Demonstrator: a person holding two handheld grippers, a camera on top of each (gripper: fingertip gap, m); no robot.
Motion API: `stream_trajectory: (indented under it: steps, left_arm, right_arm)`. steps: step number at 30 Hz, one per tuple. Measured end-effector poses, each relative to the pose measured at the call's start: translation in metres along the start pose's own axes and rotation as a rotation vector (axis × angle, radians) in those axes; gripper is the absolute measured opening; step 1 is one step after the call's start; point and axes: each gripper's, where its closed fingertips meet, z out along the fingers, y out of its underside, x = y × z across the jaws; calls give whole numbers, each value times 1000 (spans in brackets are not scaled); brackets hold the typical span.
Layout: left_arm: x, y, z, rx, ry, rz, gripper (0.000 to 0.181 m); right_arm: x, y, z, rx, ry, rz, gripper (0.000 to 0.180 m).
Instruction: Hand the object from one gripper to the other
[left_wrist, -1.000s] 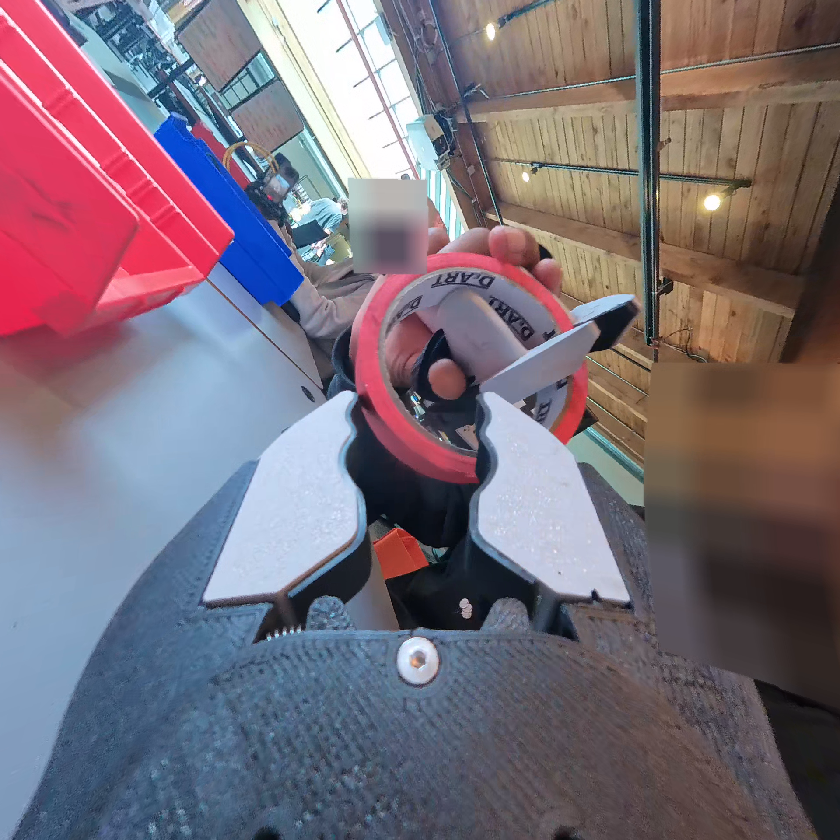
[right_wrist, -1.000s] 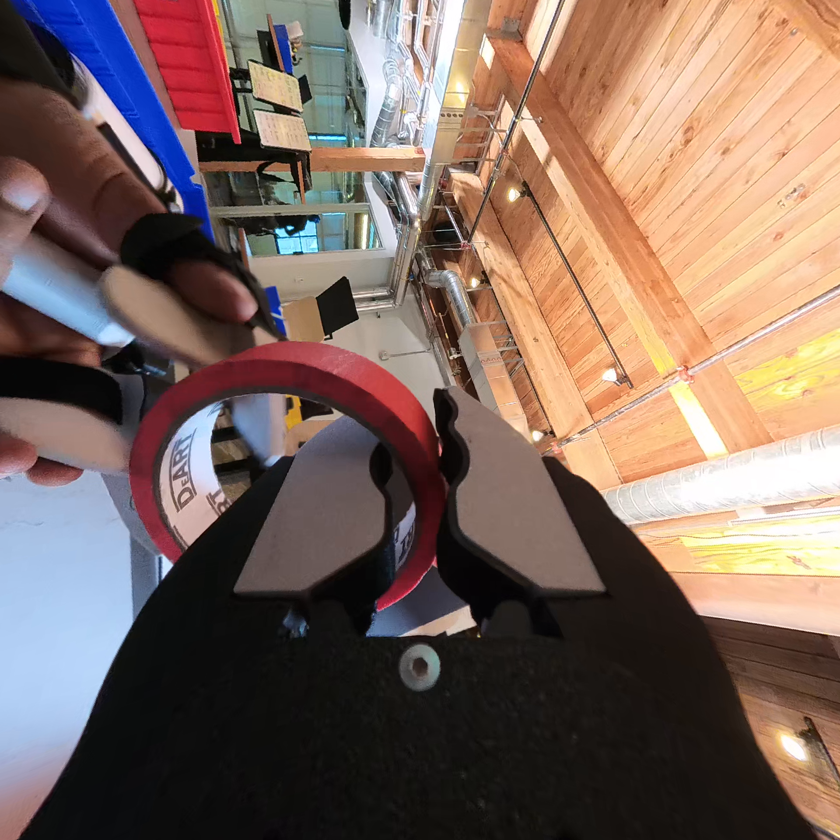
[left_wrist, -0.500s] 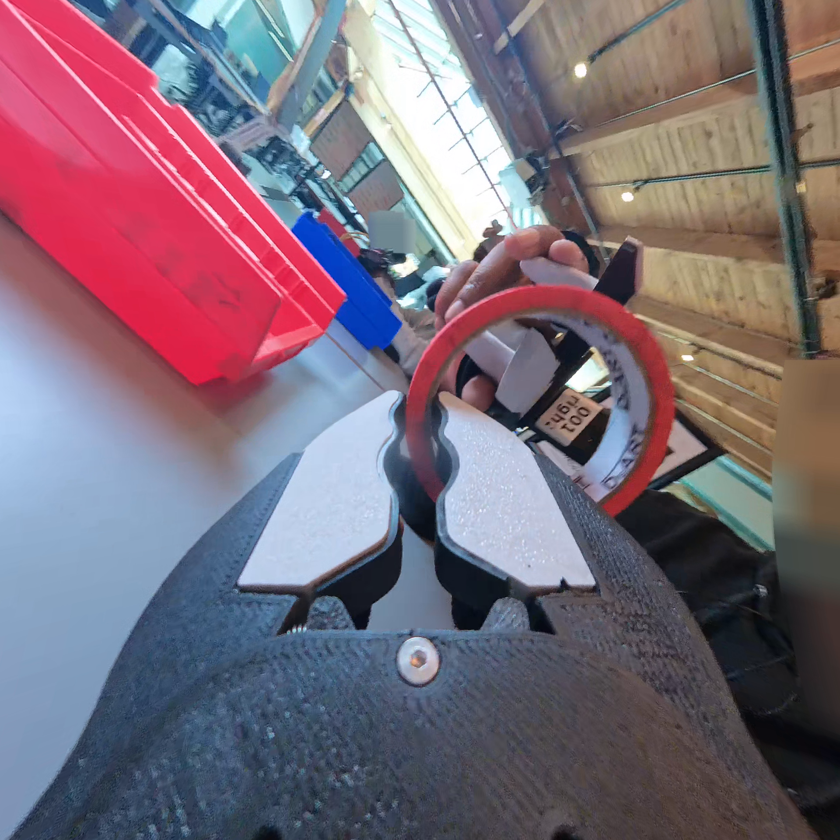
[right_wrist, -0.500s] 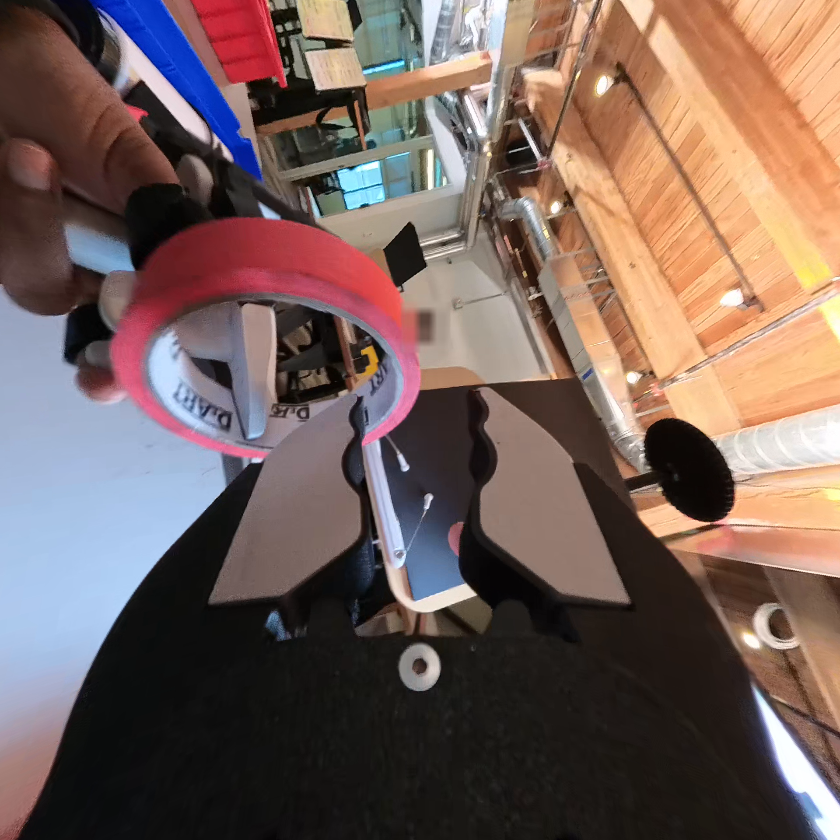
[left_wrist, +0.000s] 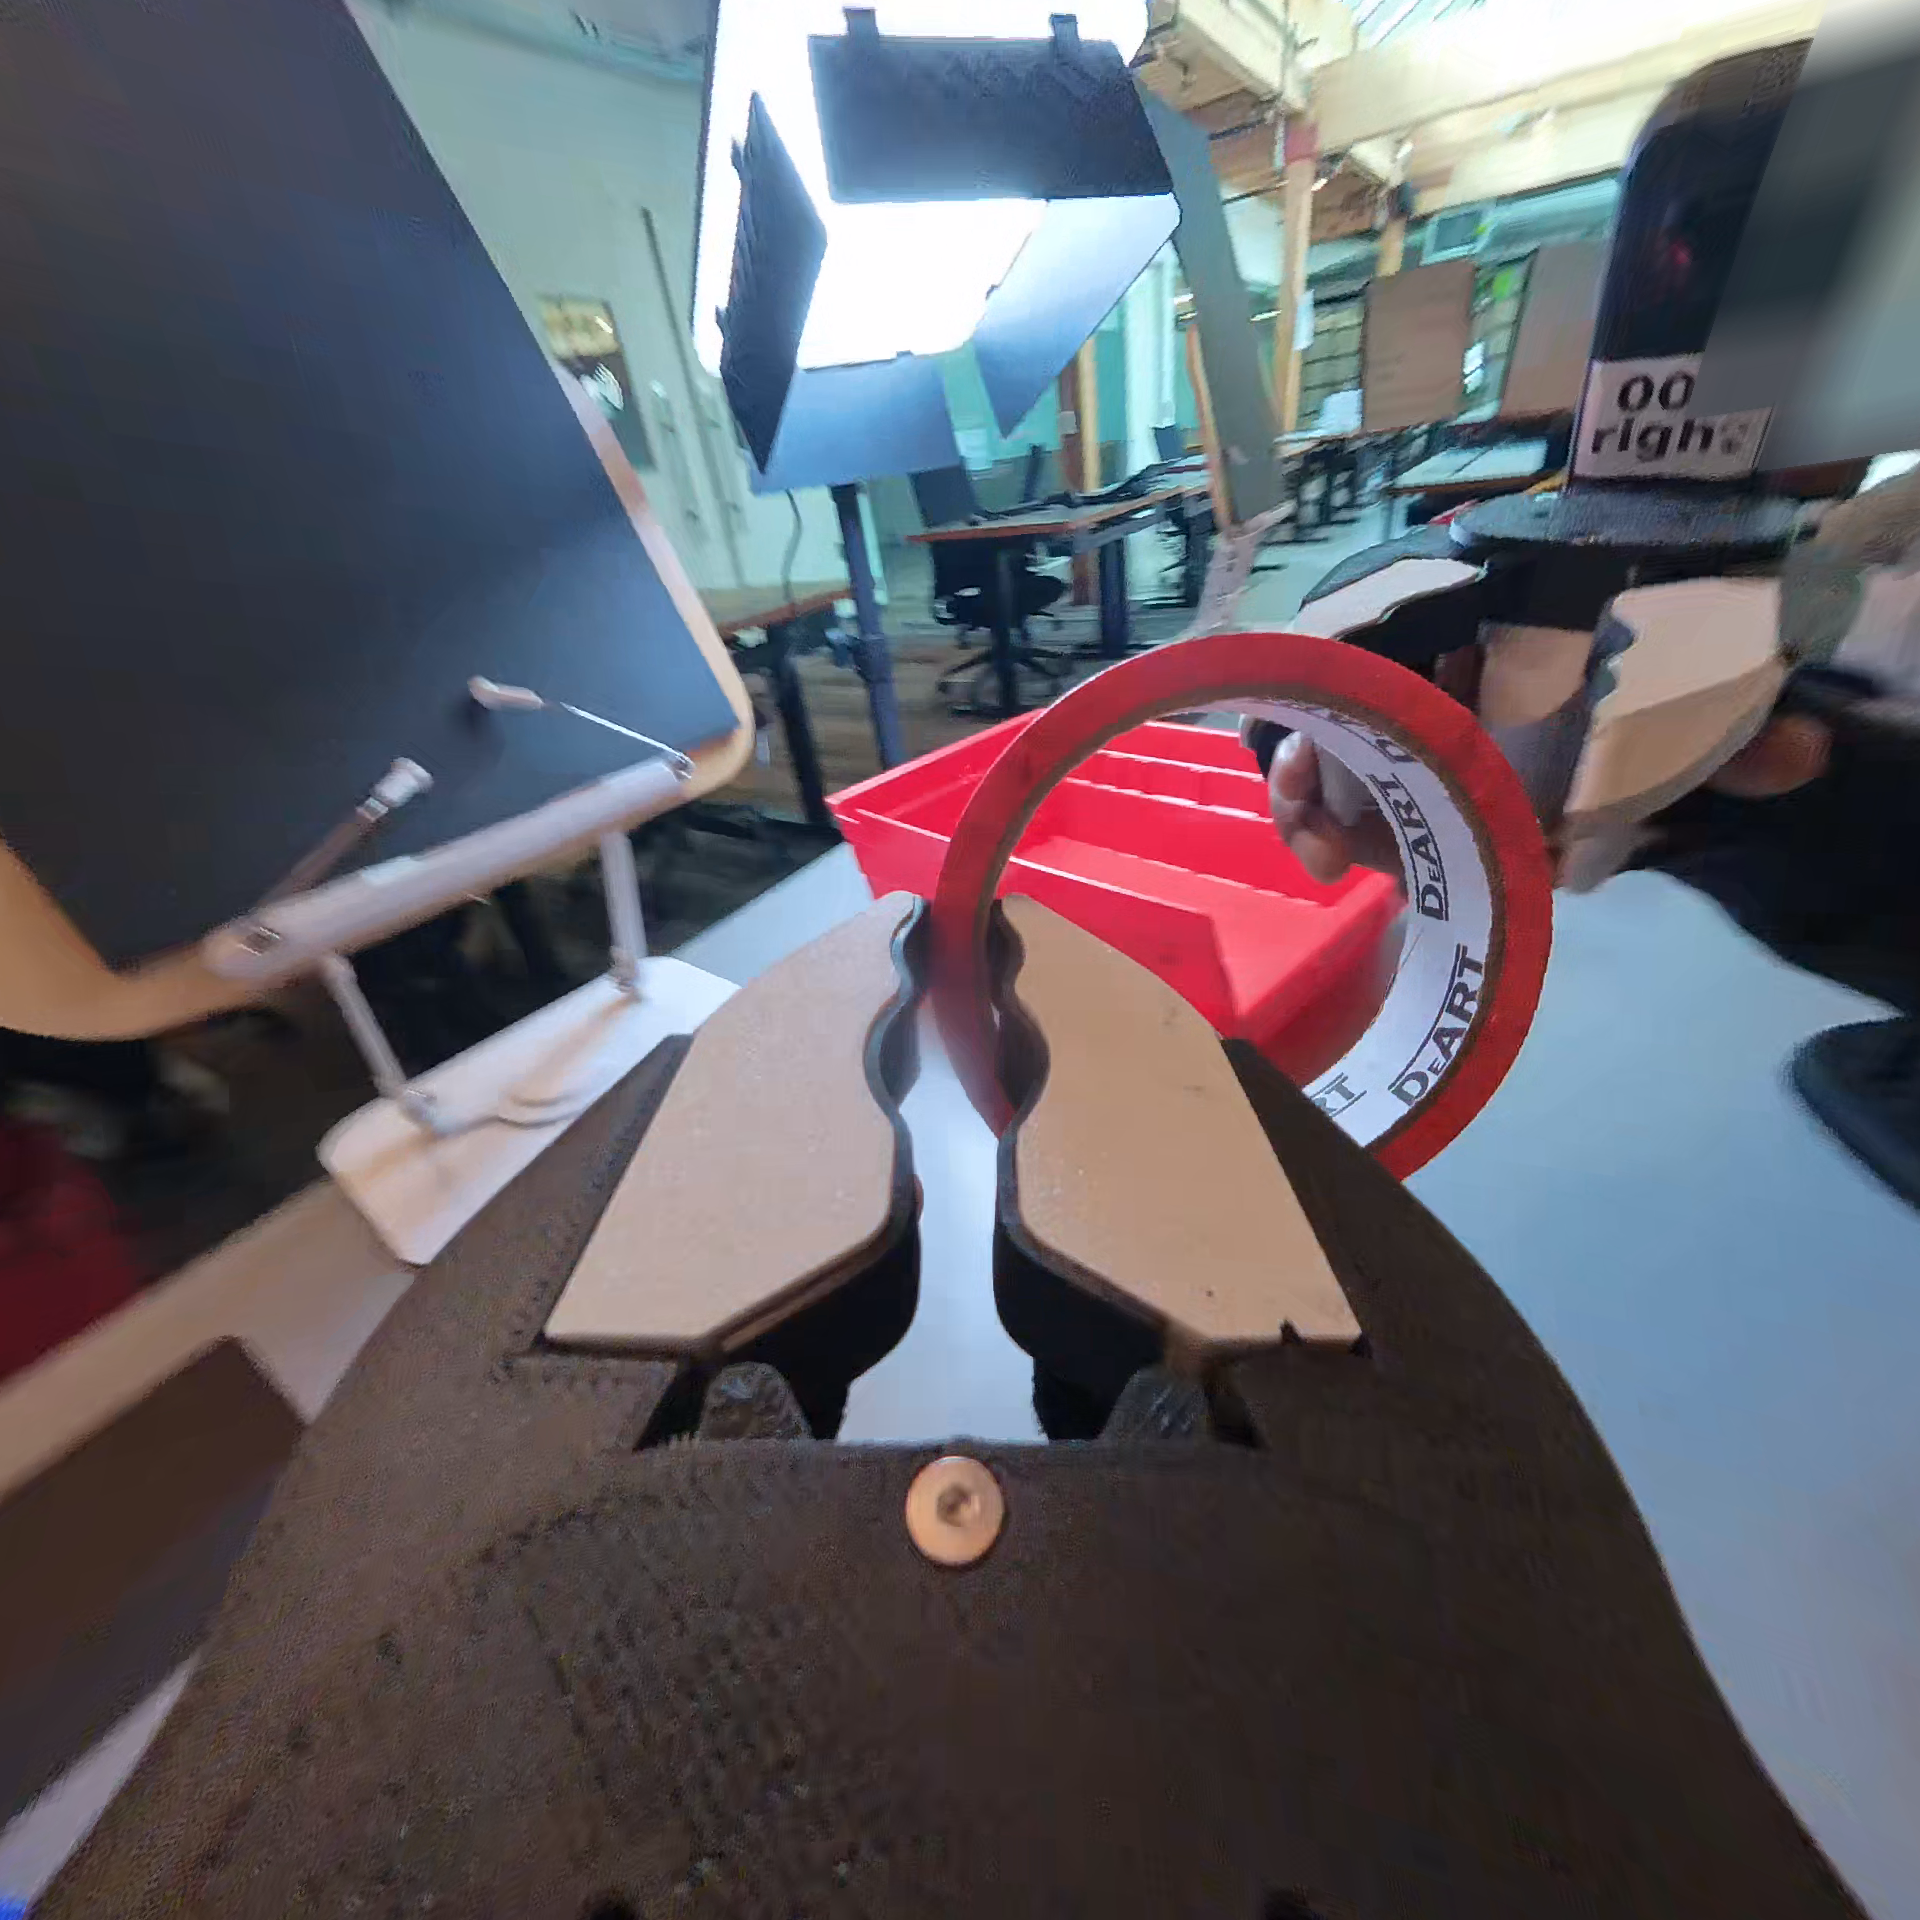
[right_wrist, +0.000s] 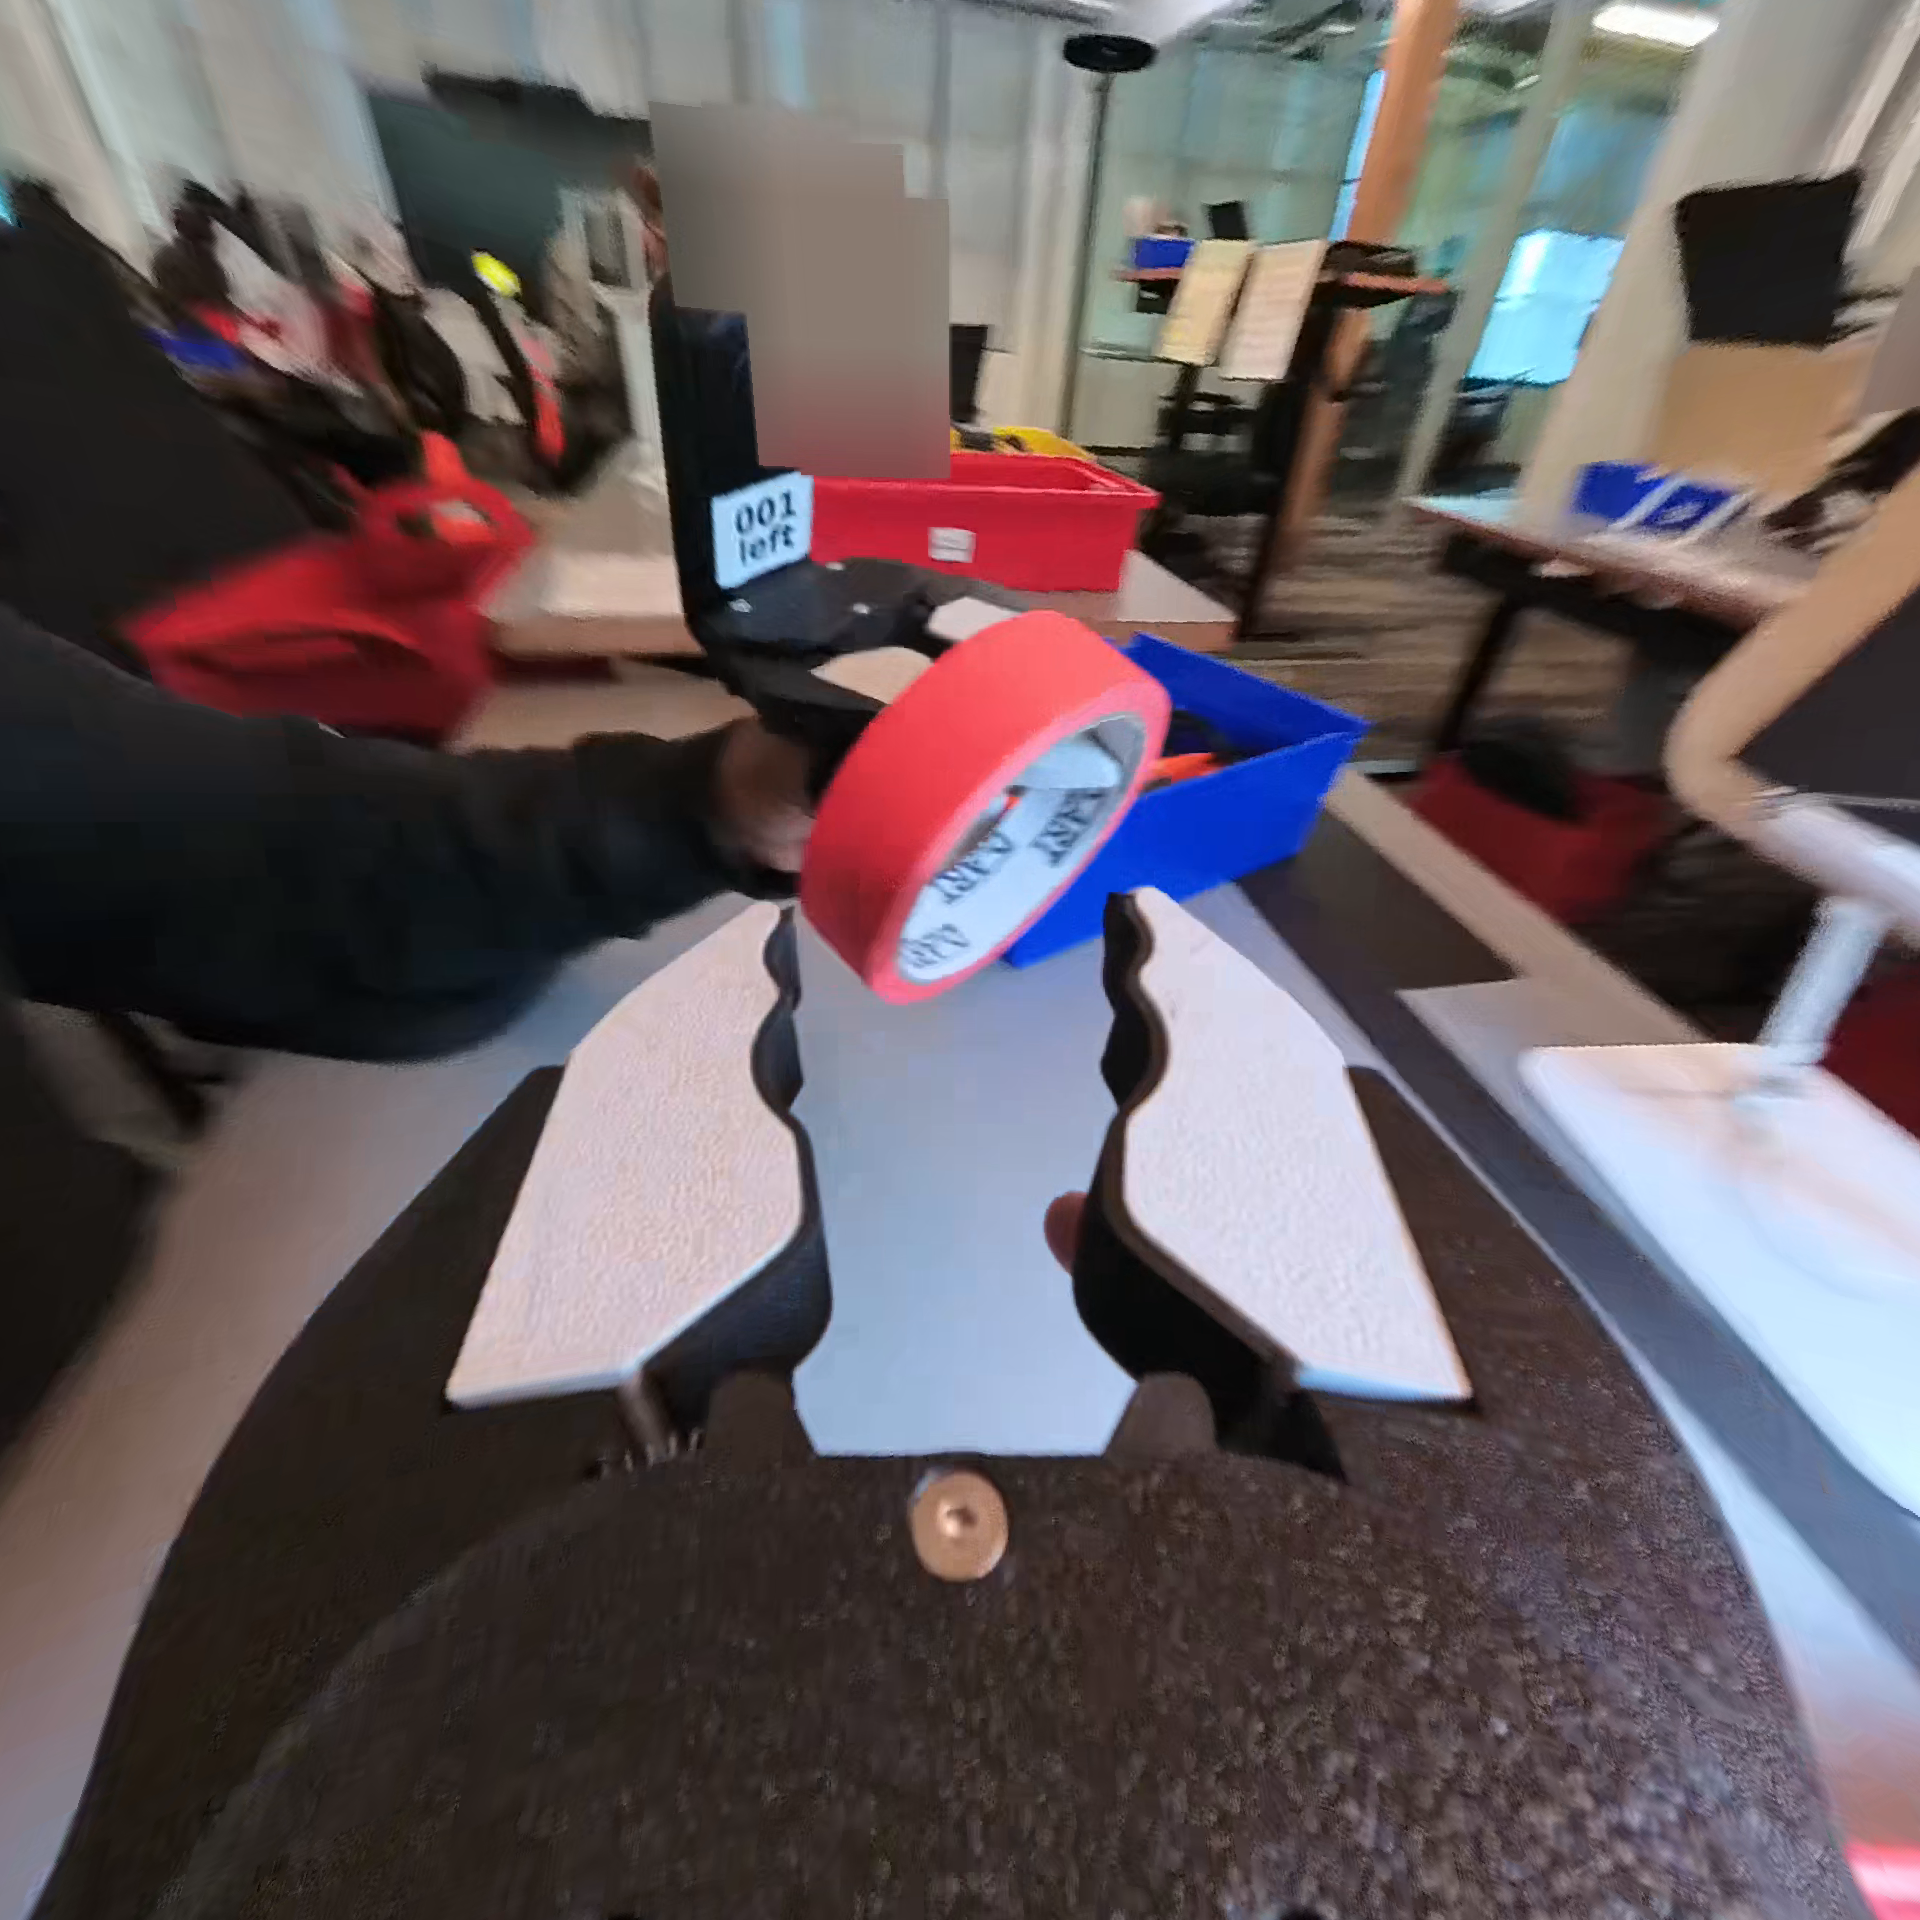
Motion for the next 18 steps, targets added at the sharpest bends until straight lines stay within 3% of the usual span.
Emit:
stream_trajectory:
  steps: [3, 6, 12, 18]
  left_arm:
    - [9, -11, -2, 23, -54, 221, 10]
    - [21, -14, 1, 37, -49, 302, 10]
    - [30, -4, 4, -14, 139, 6, 17]
    - [30, -2, 0, -11, 331, -366, 33]
  right_arm:
    - [-18, -1, 10, 25, -126, 132, 58]
    - [-26, 3, 19, 14, -171, 192, 32]
    - [-36, 14, 20, -70, -160, -4, 20]
    - [-30, 34, 32, -276, 51, -432, 16]
